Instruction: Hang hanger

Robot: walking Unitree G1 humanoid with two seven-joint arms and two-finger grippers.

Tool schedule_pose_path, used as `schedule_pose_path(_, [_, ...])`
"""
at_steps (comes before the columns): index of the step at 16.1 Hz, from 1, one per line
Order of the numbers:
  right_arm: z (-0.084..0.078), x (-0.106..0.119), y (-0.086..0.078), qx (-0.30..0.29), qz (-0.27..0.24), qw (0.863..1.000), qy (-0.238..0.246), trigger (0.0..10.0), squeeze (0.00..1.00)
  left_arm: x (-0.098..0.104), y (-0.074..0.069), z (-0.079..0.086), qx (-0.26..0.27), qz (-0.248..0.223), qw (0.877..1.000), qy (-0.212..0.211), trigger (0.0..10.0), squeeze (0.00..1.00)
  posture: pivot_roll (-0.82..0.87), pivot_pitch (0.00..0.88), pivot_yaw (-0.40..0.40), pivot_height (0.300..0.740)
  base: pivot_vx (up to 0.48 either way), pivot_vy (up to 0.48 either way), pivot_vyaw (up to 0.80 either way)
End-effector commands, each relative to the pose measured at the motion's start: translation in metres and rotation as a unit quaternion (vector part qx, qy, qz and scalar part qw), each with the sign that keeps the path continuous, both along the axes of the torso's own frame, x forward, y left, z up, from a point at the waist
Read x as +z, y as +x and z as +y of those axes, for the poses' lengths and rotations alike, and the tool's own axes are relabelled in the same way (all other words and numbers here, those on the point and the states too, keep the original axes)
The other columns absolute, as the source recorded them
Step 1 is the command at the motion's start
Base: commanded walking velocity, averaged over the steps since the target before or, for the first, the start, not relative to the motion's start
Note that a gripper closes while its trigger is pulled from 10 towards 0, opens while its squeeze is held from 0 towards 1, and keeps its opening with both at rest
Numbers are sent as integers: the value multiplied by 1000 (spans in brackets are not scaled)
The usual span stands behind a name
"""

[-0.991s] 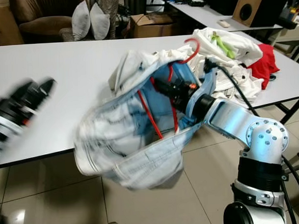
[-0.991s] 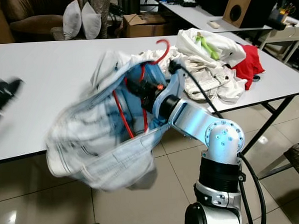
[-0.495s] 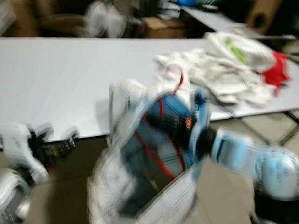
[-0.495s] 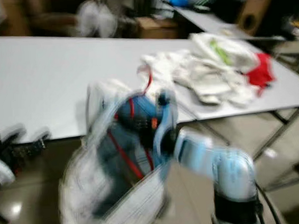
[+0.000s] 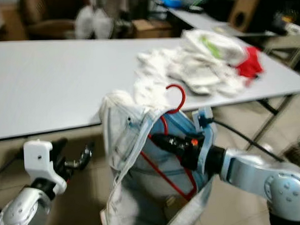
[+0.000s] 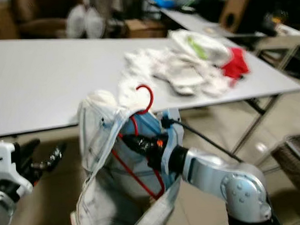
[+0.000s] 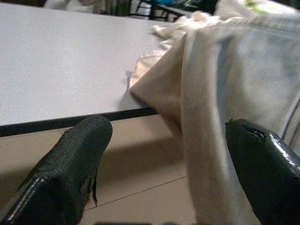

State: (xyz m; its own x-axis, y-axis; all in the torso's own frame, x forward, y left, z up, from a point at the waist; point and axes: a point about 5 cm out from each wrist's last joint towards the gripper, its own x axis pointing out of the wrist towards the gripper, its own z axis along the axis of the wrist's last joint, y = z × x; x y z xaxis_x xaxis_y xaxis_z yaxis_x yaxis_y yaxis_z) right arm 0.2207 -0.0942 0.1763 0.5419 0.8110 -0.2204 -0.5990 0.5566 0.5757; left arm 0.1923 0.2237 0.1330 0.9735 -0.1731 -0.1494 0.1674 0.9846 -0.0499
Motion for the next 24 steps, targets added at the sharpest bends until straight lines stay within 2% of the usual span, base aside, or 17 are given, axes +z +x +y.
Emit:
schedule_pose_path(1, [-2,8,0,0,-26,1000,11,10000,0,-2,-2,-2,0,5,1000,7,10000,0,-24,0,-85,740,0,-480,0])
schedule_pose_path(5, [-7,10,-7,32,-43,998,20,10000,0,-4,-3,-3,-3,9,1000,10,10000,0,-26,0,-83,740,0,-480,0])
schedule_pose_path(8, [-17,8,0,6,-70,997,-10,10000,0,-4,0,2,19,17,1000,9,10000,0,-23,0,-84,740,0,-294,0])
schedule_pose_path(10, [-20,7,7,-7,-85,996,-16,10000,0,-6,4,4,39,11,999,26,10000,0,-21,0,-86,740,0,0,800])
schedule_pose_path(12, [-21,0,8,-4,-80,997,-24,10000,0,-9,7,3,48,17,998,38,10000,0,-17,0,-88,740,0,0,800])
schedule_pose_path(15, [-25,-11,10,-8,-82,996,-37,10000,0,-10,8,2,41,20,998,52,10000,0,-16,0,-82,740,0,0,800])
schedule_pose_path(20, [-37,-21,24,-43,-118,990,-68,10000,0,-11,21,-7,23,13,998,49,10000,0,-26,0,-69,740,0,0,799])
schedule_pose_path(24, [-39,-24,29,-55,-133,987,-71,10000,0,-16,26,-15,28,13,999,29,10000,0,-32,0,-71,740,0,0,800])
